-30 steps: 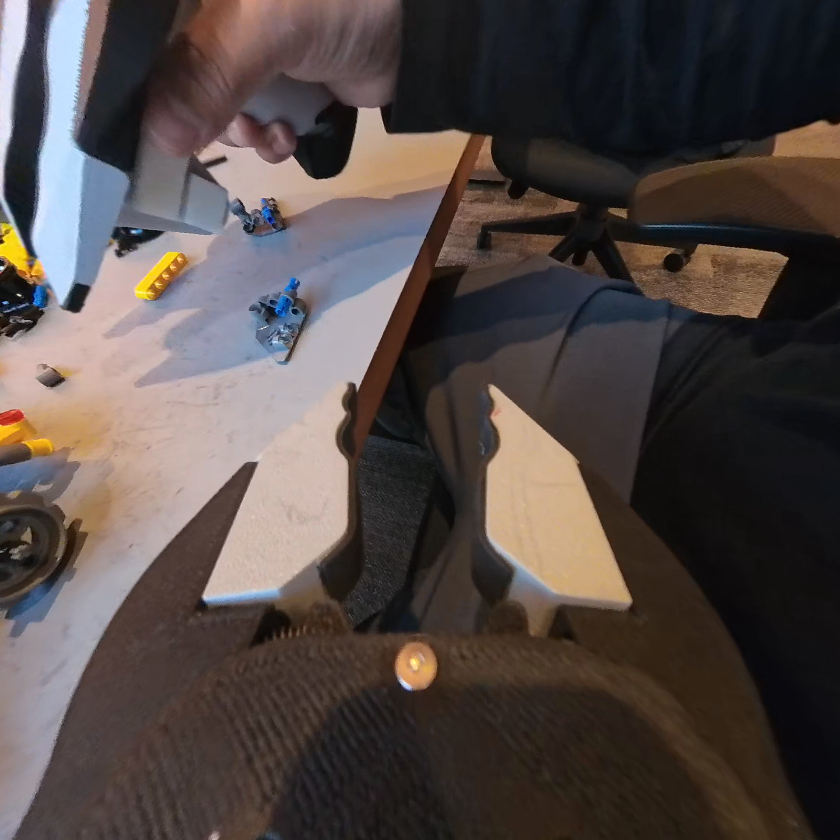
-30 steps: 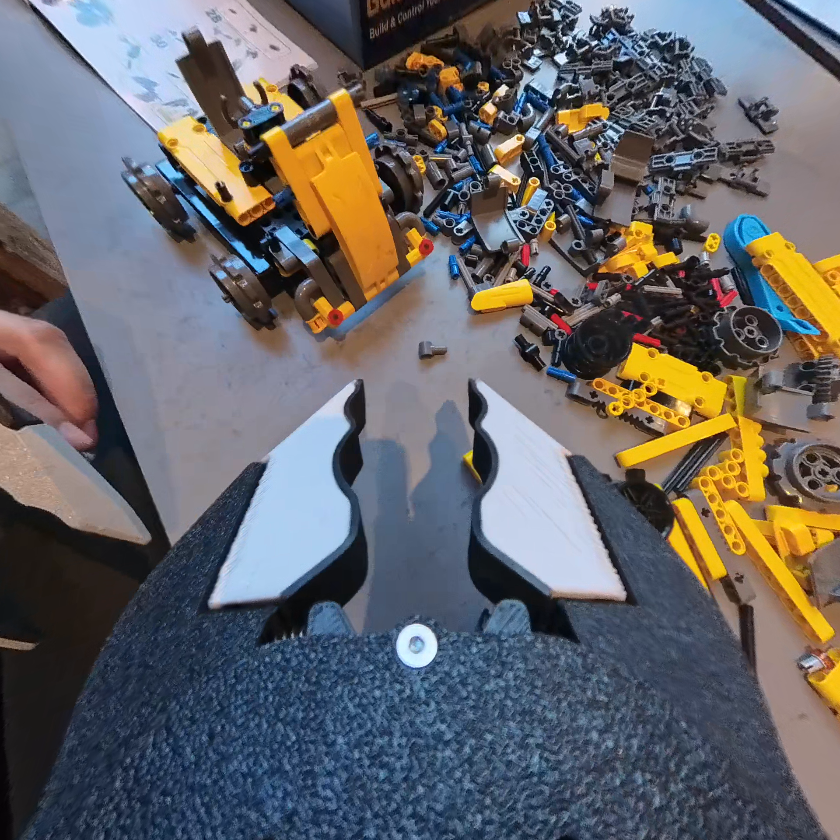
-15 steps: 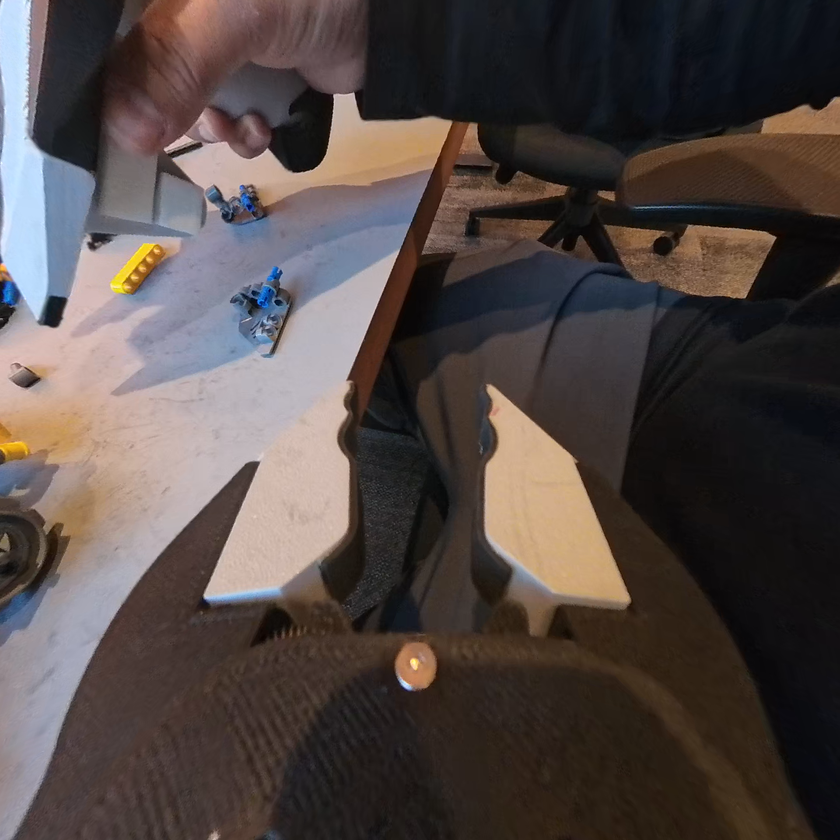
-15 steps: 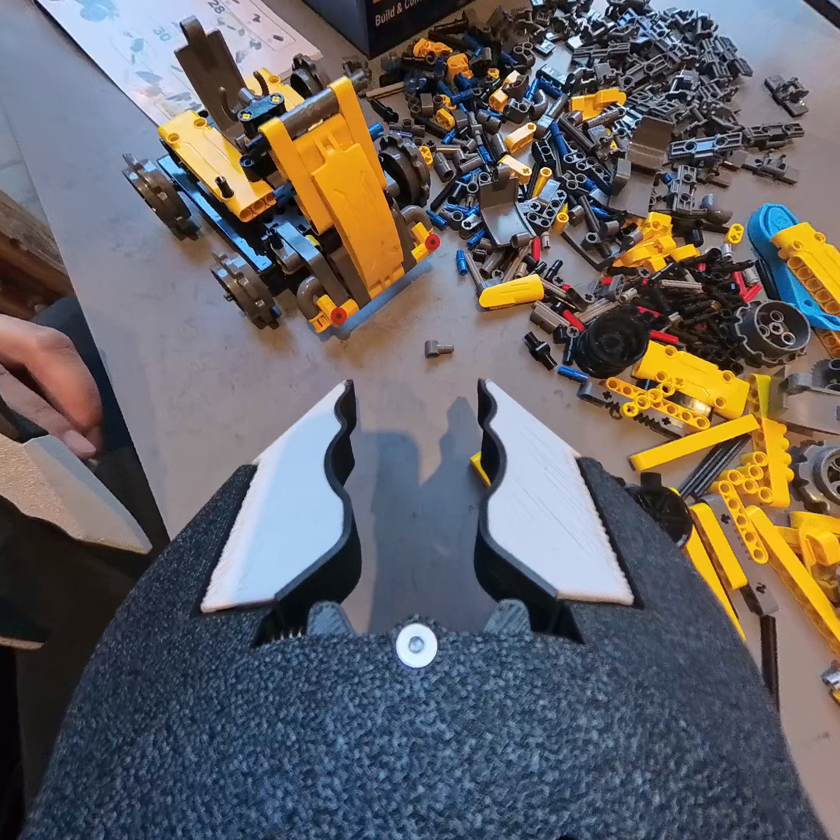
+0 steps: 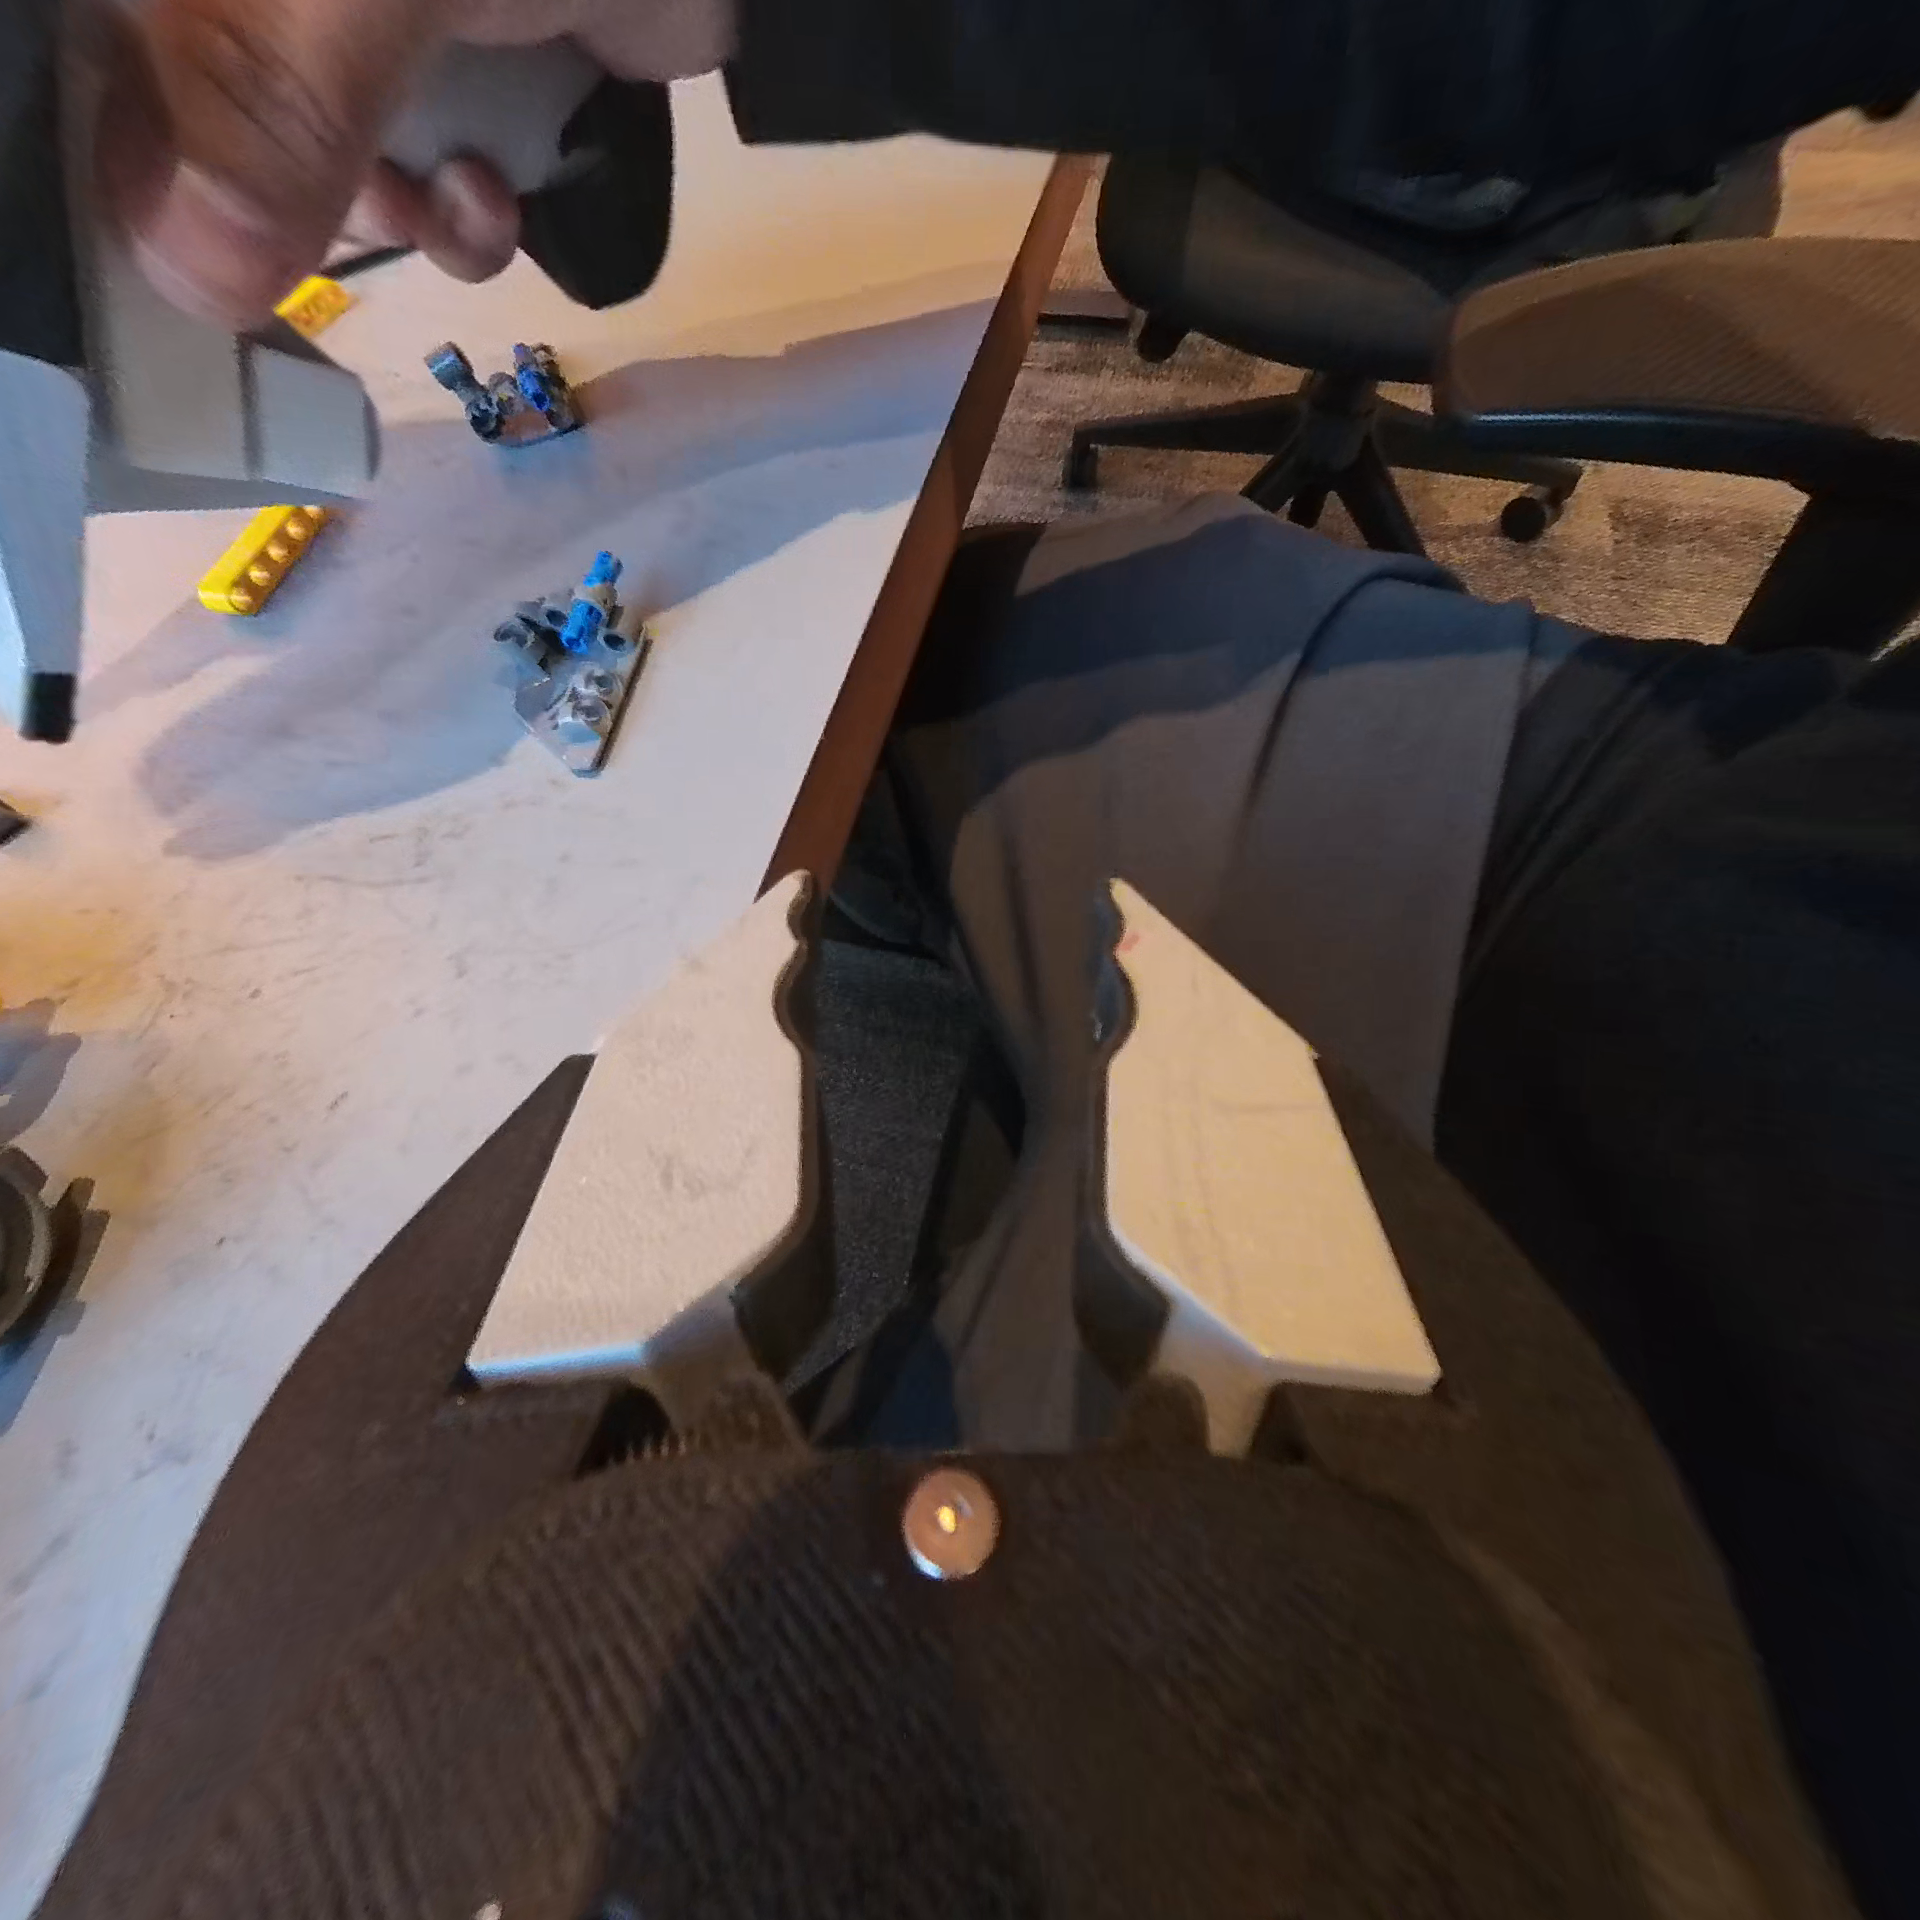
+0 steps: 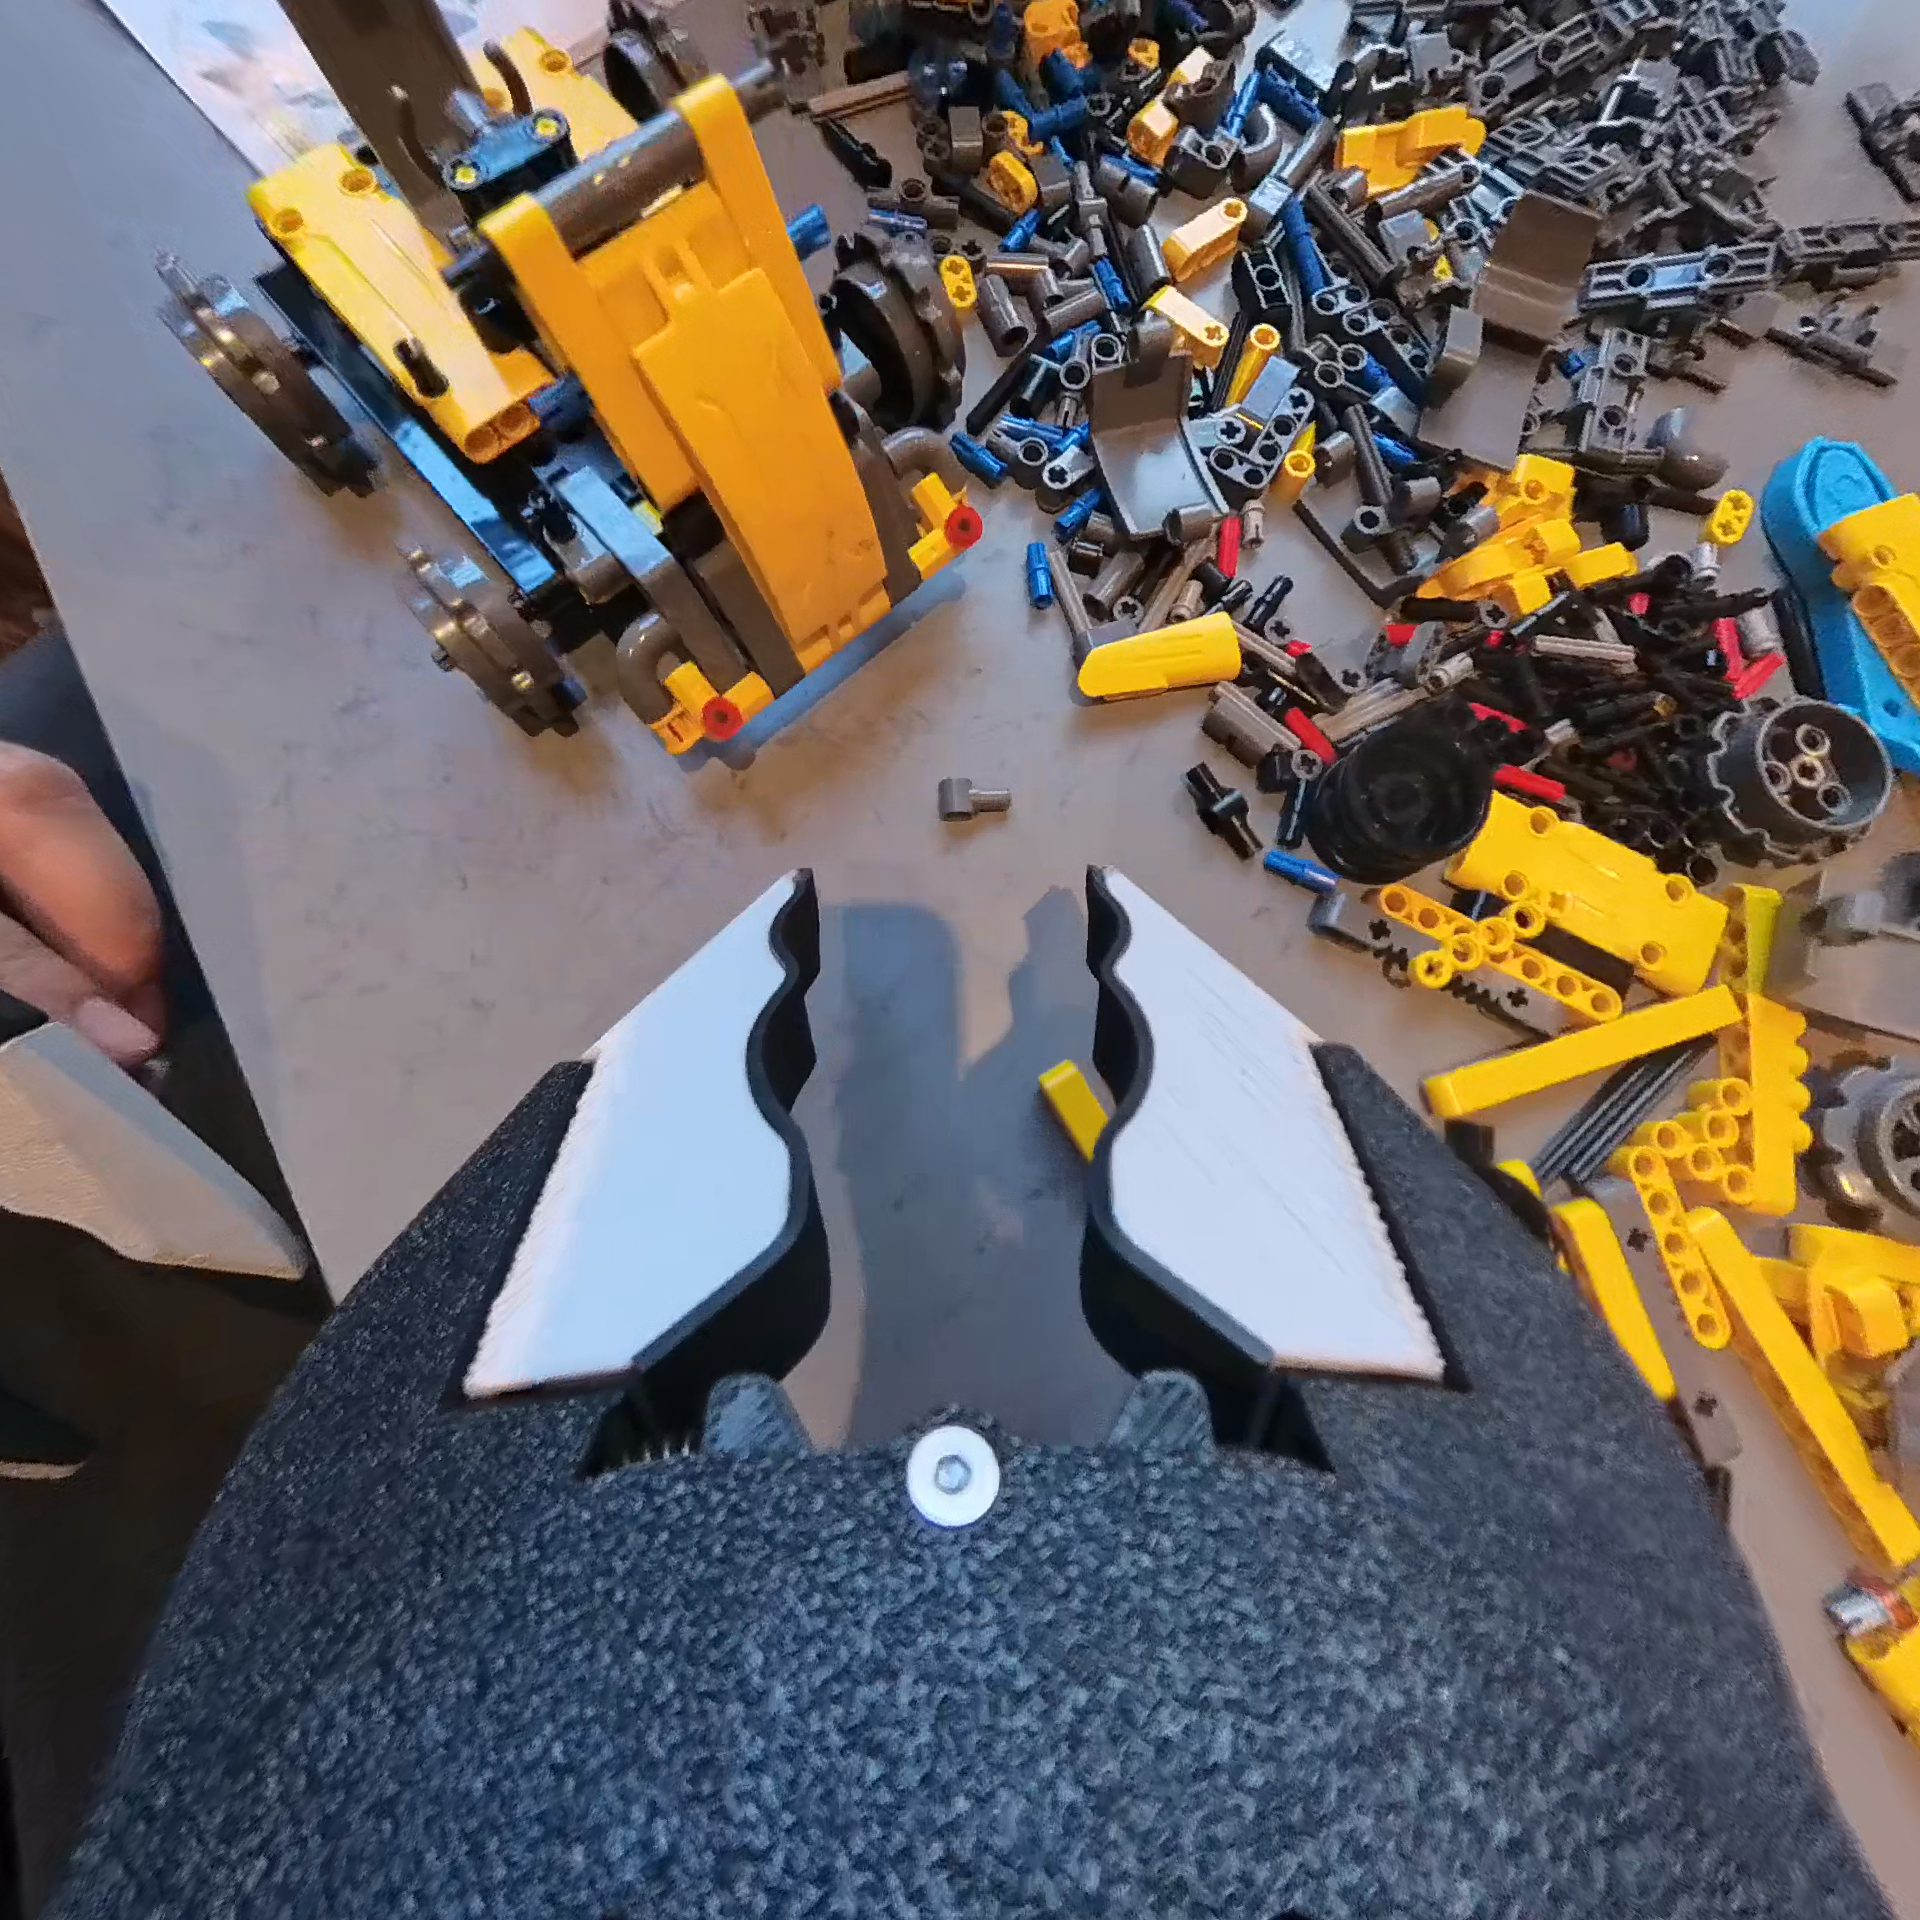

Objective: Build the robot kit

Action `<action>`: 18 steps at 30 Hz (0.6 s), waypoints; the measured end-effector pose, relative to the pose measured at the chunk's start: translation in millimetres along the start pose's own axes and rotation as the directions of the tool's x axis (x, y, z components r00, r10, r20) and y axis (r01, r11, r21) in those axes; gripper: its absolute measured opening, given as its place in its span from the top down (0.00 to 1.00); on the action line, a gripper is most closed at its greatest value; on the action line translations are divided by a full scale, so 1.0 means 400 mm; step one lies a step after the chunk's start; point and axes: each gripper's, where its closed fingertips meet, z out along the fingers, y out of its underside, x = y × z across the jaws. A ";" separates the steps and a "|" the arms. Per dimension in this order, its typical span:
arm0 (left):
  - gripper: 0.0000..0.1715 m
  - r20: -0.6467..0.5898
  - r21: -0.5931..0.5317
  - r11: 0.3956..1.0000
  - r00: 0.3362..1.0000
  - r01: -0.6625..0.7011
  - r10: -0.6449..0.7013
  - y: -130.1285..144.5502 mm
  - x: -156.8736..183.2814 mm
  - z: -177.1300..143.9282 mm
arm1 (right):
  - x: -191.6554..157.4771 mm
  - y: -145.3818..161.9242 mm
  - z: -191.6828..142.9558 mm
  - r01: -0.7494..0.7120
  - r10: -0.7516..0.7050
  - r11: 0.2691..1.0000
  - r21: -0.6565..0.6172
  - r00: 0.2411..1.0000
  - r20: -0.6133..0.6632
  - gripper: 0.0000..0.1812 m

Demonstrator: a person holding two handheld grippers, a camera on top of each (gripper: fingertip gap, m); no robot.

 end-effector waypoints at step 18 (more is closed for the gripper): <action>0.74 -0.014 0.002 1.000 1.000 0.023 -0.023 -0.003 -0.006 -0.012 | 0.018 -0.001 0.092 -0.035 0.046 0.992 -0.121 0.995 0.092 0.91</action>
